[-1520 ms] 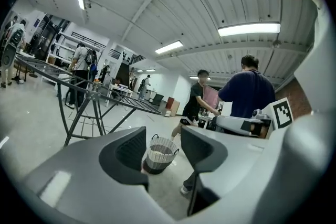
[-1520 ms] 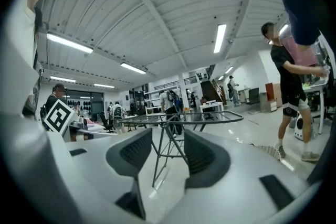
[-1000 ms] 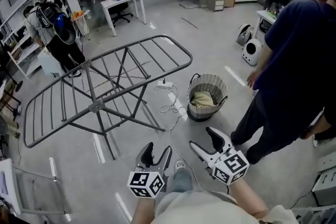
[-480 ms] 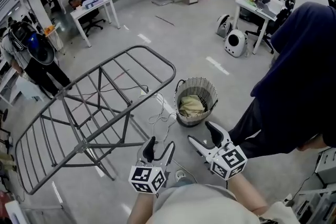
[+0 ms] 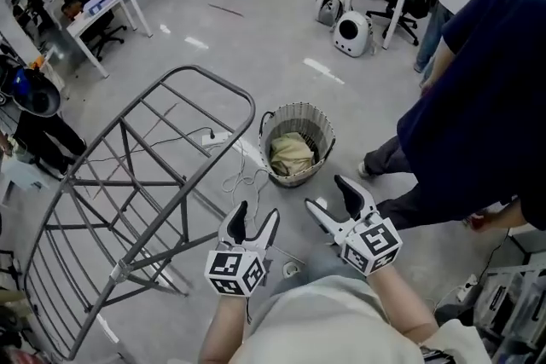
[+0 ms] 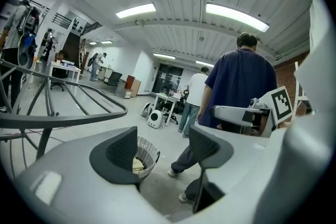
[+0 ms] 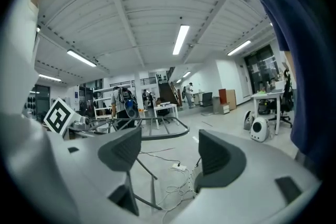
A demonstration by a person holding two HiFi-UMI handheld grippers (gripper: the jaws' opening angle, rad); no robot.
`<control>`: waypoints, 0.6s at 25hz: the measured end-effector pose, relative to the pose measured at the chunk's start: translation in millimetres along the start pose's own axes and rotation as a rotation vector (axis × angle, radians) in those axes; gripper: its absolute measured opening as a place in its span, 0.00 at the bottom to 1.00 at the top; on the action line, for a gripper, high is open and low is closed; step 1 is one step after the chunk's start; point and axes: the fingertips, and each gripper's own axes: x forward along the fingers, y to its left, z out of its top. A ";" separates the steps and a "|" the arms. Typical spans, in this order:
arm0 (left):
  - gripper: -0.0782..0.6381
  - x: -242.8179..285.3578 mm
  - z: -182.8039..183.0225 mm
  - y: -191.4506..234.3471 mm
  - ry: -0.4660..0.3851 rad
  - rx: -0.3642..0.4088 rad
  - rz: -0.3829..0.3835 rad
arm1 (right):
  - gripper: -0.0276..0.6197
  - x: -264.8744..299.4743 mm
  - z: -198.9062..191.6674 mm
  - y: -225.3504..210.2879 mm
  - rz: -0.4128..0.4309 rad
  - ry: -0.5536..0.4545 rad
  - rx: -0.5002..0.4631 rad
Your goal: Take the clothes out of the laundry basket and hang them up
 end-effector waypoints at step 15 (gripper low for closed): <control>0.52 164.7 -45.1 37.4 0.149 -0.052 -0.018 | 0.54 64.5 -57.1 -124.5 -0.058 0.127 0.079</control>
